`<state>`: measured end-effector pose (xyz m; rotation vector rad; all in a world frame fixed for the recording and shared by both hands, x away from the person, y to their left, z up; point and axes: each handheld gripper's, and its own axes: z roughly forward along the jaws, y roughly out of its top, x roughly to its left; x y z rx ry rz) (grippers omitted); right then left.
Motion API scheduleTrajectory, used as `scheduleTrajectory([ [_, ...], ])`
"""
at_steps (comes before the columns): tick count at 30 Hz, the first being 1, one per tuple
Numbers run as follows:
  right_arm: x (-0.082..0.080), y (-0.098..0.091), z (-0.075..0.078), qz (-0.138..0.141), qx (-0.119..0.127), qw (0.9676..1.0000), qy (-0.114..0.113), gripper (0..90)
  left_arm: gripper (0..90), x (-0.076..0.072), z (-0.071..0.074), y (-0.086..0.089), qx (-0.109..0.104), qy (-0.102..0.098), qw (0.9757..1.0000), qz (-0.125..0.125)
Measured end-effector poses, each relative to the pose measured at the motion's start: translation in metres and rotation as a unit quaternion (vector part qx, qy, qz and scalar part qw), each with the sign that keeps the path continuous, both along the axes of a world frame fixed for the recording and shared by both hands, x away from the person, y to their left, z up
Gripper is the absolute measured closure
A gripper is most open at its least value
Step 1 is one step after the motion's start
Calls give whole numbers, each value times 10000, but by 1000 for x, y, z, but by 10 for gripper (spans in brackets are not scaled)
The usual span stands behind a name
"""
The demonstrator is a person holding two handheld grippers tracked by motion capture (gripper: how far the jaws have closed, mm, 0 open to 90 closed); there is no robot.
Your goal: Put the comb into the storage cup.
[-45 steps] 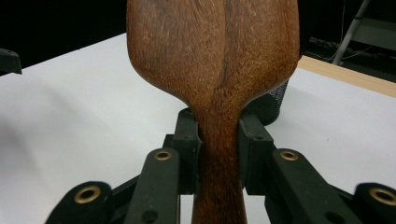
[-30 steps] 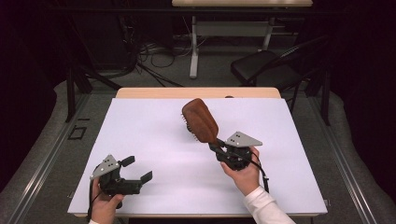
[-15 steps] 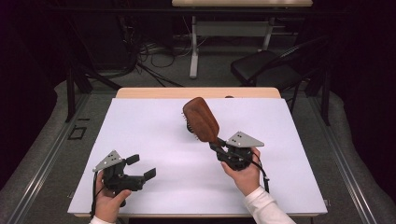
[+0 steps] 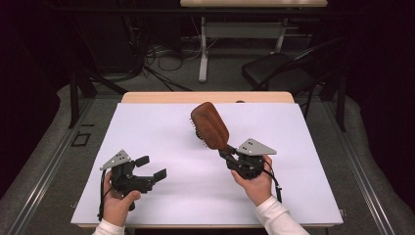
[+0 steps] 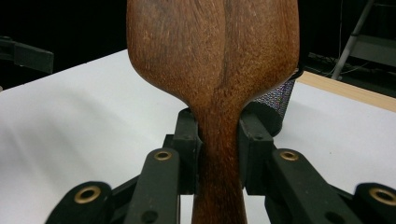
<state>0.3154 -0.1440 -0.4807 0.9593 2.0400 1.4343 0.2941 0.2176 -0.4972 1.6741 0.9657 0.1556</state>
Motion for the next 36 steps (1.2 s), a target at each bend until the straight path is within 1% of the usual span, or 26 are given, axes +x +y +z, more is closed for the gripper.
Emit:
scheduleTrajectory([
  [6,-1,0,0,0,27,10000,-26,722,5,5,6,-7,-28,26,10000,-6],
  [10,0,0,1,-1,29,10000,-30,722,5,9,9,-12,-118,95,9999,-1],
  [15,0,-1,1,-6,31,10000,-37,722,5,14,15,-18,-72,73,9999,-44],
  [23,-1,-1,1,-15,53,10000,-40,722,5,20,26,-31,-25,46,9998,-189],
  [28,-1,-1,1,-10,57,10000,-48,722,5,24,31,-36,-58,71,9997,-241],
  [36,-2,0,1,1,49,10000,-68,722,6,30,38,-41,-122,113,9996,-226],
])
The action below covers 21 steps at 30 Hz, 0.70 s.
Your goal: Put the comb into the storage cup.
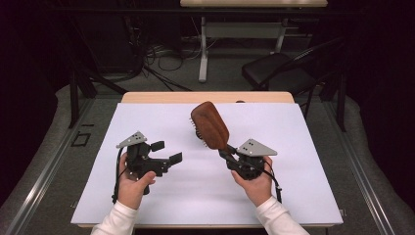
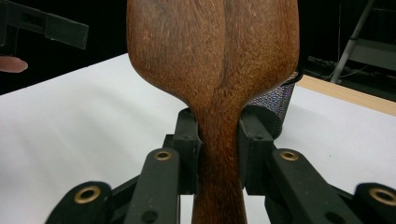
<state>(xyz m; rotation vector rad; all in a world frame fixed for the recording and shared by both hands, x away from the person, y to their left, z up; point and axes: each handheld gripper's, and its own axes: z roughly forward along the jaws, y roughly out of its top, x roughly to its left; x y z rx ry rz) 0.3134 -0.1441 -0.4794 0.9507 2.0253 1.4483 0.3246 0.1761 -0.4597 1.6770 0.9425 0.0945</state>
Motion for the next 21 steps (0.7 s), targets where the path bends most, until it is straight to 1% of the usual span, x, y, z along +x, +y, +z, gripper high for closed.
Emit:
scheduleTrajectory([
  [3,0,0,0,-3,1,10000,-13,722,7,2,2,-1,-9,11,10000,-15],
  [7,0,1,0,4,2,10000,-7,722,7,5,6,-4,80,-1,10000,-14],
  [12,-1,1,0,2,4,10000,-11,722,7,9,11,-8,113,7,9999,-53],
  [15,-1,1,0,1,8,10000,-16,722,7,11,14,-11,116,22,9999,-92],
  [18,-1,1,0,5,0,10000,-28,722,7,14,16,-16,163,34,9998,-124],
  [21,-1,1,0,-1,20,10000,-25,722,7,16,17,-21,171,78,9997,-181],
])
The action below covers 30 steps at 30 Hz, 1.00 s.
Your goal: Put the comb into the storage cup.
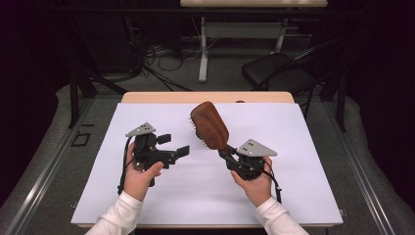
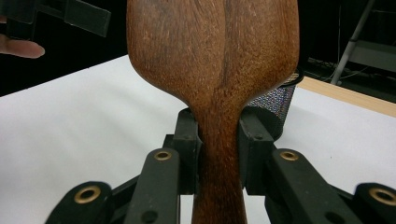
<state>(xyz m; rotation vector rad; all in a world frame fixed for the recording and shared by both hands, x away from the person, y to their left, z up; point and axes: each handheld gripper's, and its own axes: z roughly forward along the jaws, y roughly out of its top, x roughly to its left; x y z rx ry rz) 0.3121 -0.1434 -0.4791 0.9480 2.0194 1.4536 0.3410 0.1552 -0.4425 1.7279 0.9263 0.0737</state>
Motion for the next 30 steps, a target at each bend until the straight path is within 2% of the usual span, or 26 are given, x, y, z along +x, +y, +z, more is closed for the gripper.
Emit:
scheduleTrajectory([
  [8,-1,0,0,2,11,10000,-19,722,7,8,3,-12,21,35,10000,-58],
  [19,-1,2,-1,16,17,10000,-18,722,7,15,9,-28,-62,98,9998,-182],
  [30,-2,2,-1,16,25,10000,-29,722,7,21,17,-36,-59,80,9997,-232],
])
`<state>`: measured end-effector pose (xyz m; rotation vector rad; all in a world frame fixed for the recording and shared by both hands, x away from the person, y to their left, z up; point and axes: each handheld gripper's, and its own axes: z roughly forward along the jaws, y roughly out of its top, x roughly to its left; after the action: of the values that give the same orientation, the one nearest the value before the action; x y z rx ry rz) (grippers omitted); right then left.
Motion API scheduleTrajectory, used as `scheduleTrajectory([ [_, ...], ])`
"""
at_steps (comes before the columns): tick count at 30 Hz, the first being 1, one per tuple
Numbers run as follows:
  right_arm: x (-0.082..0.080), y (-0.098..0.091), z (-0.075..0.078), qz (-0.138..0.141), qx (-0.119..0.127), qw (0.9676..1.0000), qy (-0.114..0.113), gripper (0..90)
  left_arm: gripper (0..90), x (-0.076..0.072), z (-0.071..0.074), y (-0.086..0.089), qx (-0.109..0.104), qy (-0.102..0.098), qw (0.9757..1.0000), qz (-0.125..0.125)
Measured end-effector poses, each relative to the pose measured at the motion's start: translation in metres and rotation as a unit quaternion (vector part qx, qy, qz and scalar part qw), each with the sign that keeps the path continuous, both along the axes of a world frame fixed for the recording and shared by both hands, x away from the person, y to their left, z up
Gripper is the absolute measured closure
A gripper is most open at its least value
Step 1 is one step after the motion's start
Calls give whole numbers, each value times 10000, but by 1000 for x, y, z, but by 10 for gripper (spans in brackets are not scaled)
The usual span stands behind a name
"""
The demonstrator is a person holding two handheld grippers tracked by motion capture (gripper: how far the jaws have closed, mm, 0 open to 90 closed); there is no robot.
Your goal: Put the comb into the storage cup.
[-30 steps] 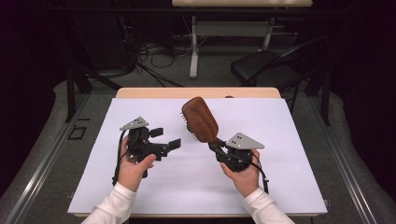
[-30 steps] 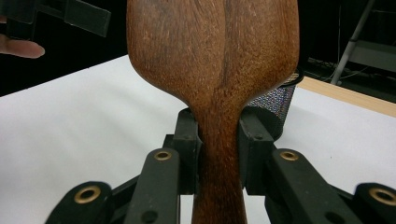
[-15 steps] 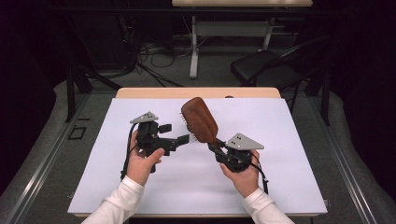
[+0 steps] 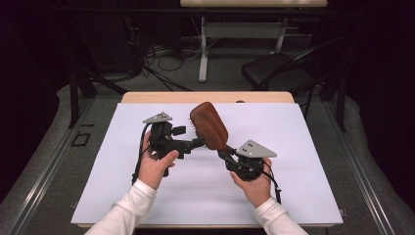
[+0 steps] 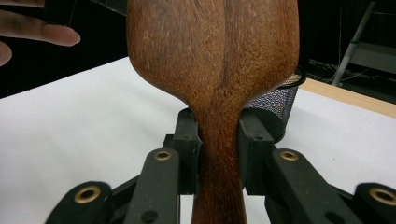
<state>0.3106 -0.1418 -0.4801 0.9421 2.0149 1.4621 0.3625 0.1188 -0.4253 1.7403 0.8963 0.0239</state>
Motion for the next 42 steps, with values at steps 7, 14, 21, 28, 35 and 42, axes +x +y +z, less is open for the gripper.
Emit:
scheduleTrajectory([
  [7,0,1,0,6,8,10000,1,721,7,2,3,-4,43,-3,10000,-17],
  [14,-1,1,0,7,-2,10000,-16,722,9,6,5,-6,21,50,10000,-17],
  [21,-1,1,0,12,12,10000,-28,722,18,10,7,-10,25,76,10000,-40],
  [28,-1,2,0,16,5,10000,-36,722,19,16,8,-16,8,149,9999,-57],
  [35,-2,2,0,33,7,10000,-43,721,22,21,8,-23,32,196,9998,-50],
  [42,-2,3,0,33,15,10000,-66,722,22,25,10,-28,107,248,9996,-54],
])
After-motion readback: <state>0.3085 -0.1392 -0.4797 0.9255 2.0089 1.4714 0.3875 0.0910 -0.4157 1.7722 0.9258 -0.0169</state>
